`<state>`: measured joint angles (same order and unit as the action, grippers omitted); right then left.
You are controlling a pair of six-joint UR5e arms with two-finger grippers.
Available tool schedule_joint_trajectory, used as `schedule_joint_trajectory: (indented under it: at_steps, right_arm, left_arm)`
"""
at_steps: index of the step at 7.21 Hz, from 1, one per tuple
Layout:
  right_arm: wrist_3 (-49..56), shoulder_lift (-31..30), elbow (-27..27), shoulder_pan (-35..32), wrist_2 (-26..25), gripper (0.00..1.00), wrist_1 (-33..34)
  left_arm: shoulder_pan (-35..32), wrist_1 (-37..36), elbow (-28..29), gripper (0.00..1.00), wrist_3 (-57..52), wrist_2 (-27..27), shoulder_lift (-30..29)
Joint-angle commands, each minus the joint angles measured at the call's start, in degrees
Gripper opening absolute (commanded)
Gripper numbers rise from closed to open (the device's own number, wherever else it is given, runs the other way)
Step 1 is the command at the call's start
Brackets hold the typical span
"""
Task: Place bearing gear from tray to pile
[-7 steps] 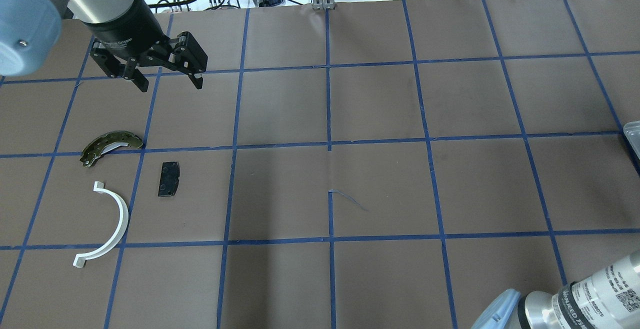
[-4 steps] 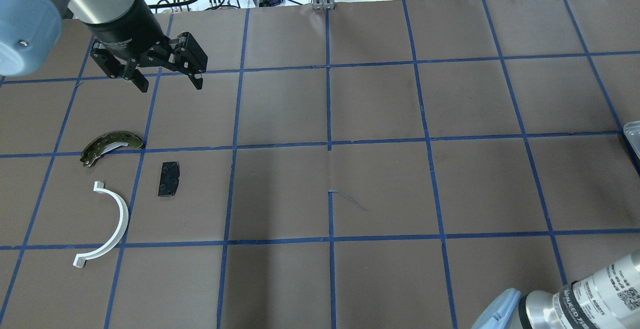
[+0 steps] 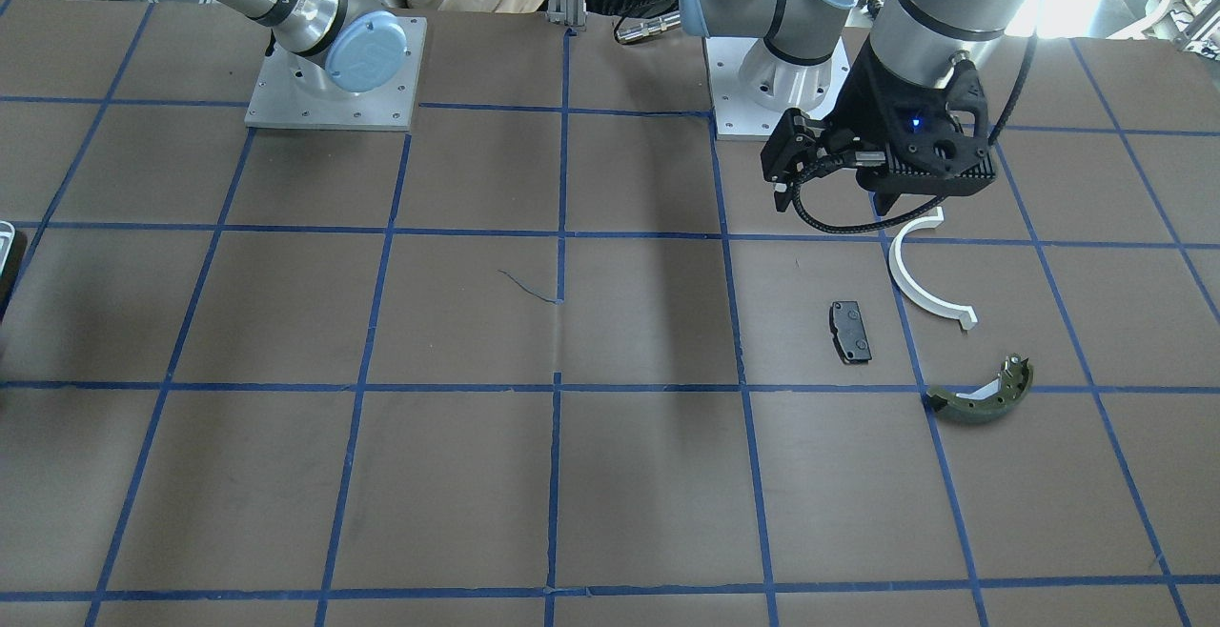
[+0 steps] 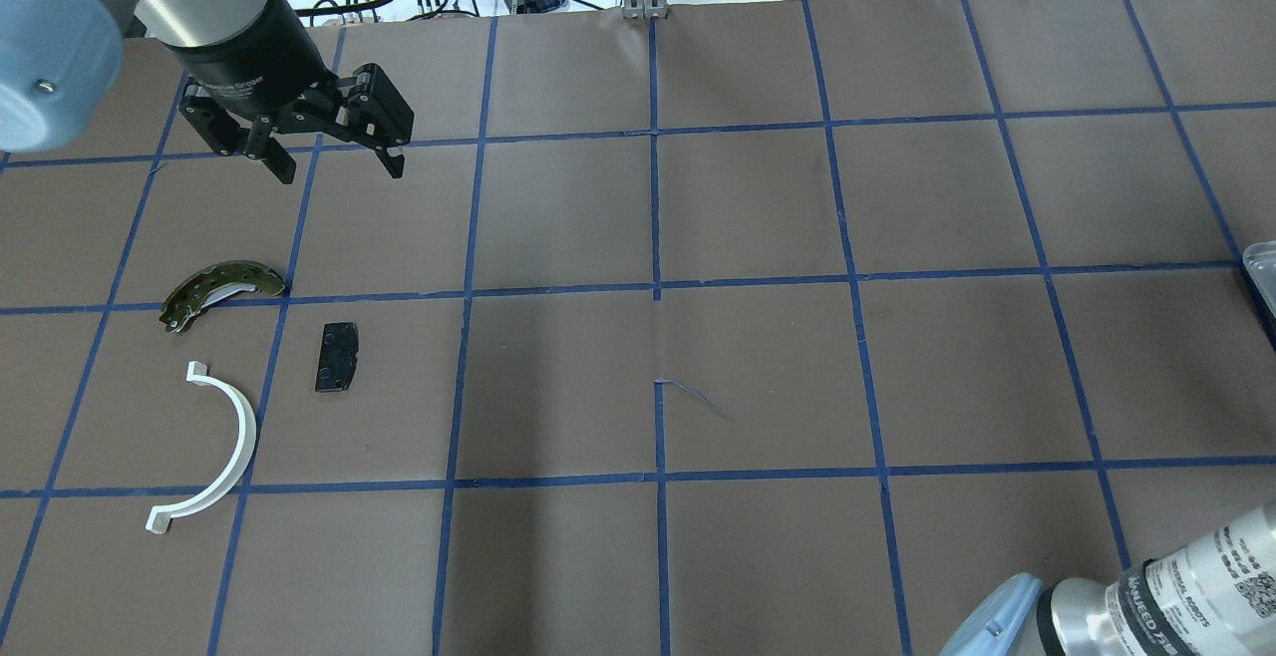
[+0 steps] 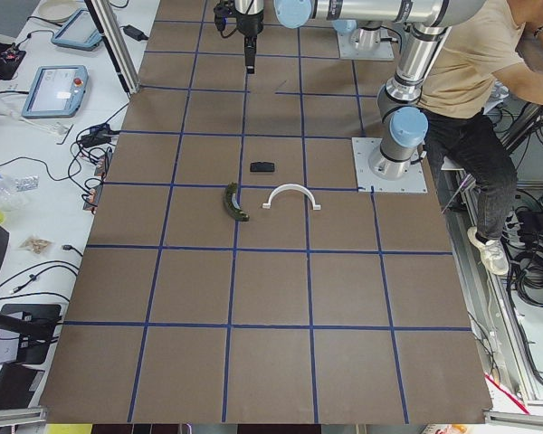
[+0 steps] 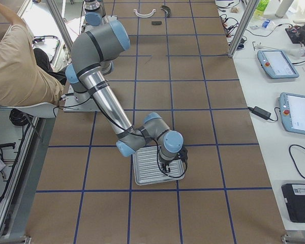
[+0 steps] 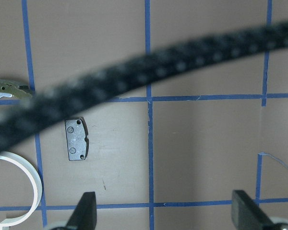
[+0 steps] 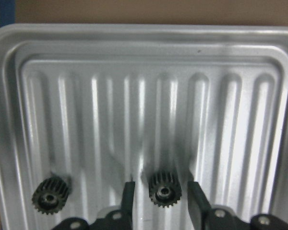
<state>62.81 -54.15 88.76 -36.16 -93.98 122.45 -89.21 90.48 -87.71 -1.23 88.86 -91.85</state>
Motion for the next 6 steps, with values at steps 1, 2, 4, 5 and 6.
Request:
schedule_joint_trajectory:
  at_steps: [1,2,4,5,6]
  right_arm:
    - [1.34,0.01,0.01,0.13,0.12,0.22,-0.11]
    - [1.44,-0.08,0.09,0.21,0.03,0.22,-0.28]
    - [1.79,-1.39,0.09,0.21,0.03,0.14,-0.81]
    - [1.79,-2.53,-0.17,0.13,0.03,0.08,-2.55]
    - [1.53,-4.89,0.09,-0.74,0.12,0.00,-3.96]
  left_arm:
    - [0.00,0.05,-0.09,1.00,0.00,0.00,0.10]
    - [0.09,-0.04,0.00,1.00,0.00,0.00,0.10]
    - [0.09,0.05,0.00,1.00,-0.44,0.00,0.27]
    - [0.09,0.05,-0.09,1.00,-0.35,0.00,0.27]
    - [0.17,0.05,-0.09,1.00,-0.44,0.00,0.36]
